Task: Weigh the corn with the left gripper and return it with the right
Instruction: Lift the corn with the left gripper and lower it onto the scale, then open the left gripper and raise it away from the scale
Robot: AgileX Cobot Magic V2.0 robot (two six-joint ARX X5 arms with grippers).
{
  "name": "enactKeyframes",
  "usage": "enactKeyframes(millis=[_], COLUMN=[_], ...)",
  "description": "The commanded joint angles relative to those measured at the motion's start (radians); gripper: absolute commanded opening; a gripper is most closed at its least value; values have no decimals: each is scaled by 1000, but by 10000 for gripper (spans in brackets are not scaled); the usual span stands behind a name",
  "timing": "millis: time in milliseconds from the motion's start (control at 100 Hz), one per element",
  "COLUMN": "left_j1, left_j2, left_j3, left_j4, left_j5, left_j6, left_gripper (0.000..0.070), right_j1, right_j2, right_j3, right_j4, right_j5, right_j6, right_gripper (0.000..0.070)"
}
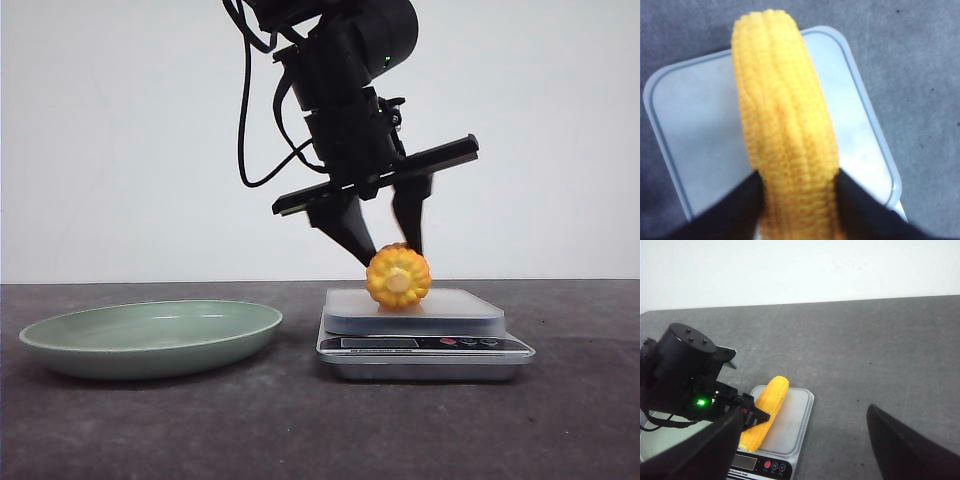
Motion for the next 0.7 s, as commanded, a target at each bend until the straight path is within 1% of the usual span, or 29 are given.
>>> enactKeyframes(millis=[0, 200, 270, 320, 370, 460, 560, 640, 690], left_j1=[-8, -8, -6, -4, -2, 4, 23, 51, 76], left_j2=[16, 9, -16, -44, -79, -161, -266, -363, -430], left_j3=[28, 45, 85, 129, 181, 285, 394, 446, 462], left_j4=[11, 3, -34, -75, -117, -182, -241, -274, -301], left_j5=[-2, -2, -2, -18, -51, -135, -209, -272, -314], left_j6=[-4, 27, 68, 109, 156, 244, 325, 371, 382], left_gripper=[510, 512, 512, 512, 512, 512, 512, 511, 512], right_j1=[2, 2, 2, 2, 2, 2, 3, 11, 17], right_j2=[3, 3, 3, 3, 3, 3, 4, 4, 4], right_j3=[11, 11, 11, 11, 11, 11, 11, 11, 11], right_j4=[8, 5, 0, -1, -1, -3, -8, -8, -8], right_j5=[1, 1, 2, 2, 2, 2, 1, 1, 1], right_j6=[-14, -15, -16, -16, -15, -15, -15, -15, -15], right_gripper=[493, 493, 493, 493, 493, 493, 493, 493, 493])
